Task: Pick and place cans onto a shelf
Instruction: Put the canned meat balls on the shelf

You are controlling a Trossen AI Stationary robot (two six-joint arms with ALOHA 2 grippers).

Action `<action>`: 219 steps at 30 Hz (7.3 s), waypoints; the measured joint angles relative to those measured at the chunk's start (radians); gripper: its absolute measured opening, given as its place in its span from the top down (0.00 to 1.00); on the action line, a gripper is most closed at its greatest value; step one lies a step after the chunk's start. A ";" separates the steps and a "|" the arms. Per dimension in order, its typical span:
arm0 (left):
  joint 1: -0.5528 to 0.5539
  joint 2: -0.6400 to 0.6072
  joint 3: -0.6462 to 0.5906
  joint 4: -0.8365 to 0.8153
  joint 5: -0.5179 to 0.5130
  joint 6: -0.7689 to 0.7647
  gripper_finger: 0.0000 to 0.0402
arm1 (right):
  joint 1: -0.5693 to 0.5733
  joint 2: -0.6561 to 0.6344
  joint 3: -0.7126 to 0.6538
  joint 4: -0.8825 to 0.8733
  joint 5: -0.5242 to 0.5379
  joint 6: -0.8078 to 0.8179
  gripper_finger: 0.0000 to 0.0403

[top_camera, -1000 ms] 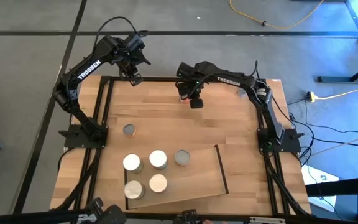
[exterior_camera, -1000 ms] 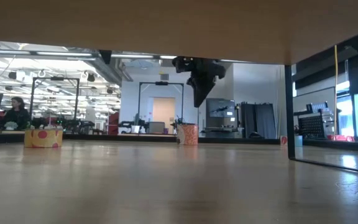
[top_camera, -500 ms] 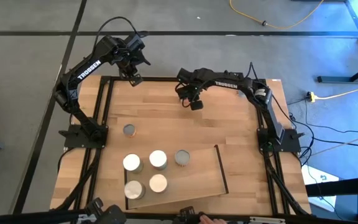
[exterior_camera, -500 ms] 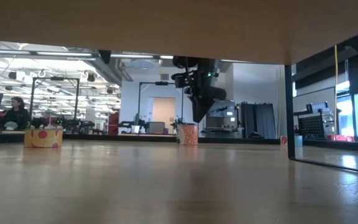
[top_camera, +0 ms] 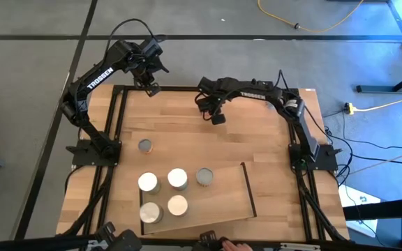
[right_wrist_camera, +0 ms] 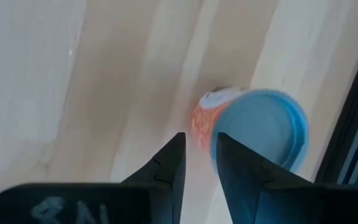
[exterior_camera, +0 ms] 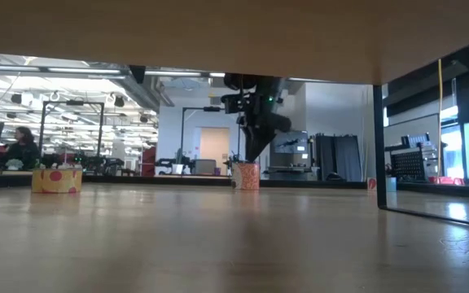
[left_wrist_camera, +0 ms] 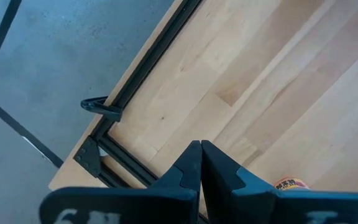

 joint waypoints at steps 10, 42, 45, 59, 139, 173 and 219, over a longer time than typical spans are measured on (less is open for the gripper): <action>0.000 0.000 0.000 0.000 0.029 -0.003 1.00 | -0.005 0.033 0.003 0.033 0.003 0.002 0.77; -0.072 0.000 0.000 0.001 0.048 -0.026 1.00 | 0.145 -0.136 0.204 -0.261 0.224 0.141 0.97; -0.081 0.000 0.000 0.000 0.048 -0.019 1.00 | 0.196 -0.174 0.286 -0.360 0.227 0.212 0.97; -0.153 0.000 0.000 0.001 0.048 0.034 1.00 | 0.505 -0.238 0.543 -0.613 0.152 0.353 0.97; -0.613 -0.179 0.001 0.180 0.434 0.212 1.00 | 0.938 -0.231 0.148 -0.158 -0.099 0.362 0.98; -0.614 -0.179 0.000 0.188 0.435 0.210 1.00 | 0.928 -0.184 0.163 -0.118 -0.075 0.343 0.90; -0.613 -0.178 0.000 0.187 0.432 0.218 1.00 | 0.914 -0.186 0.232 -0.165 -0.045 0.343 0.81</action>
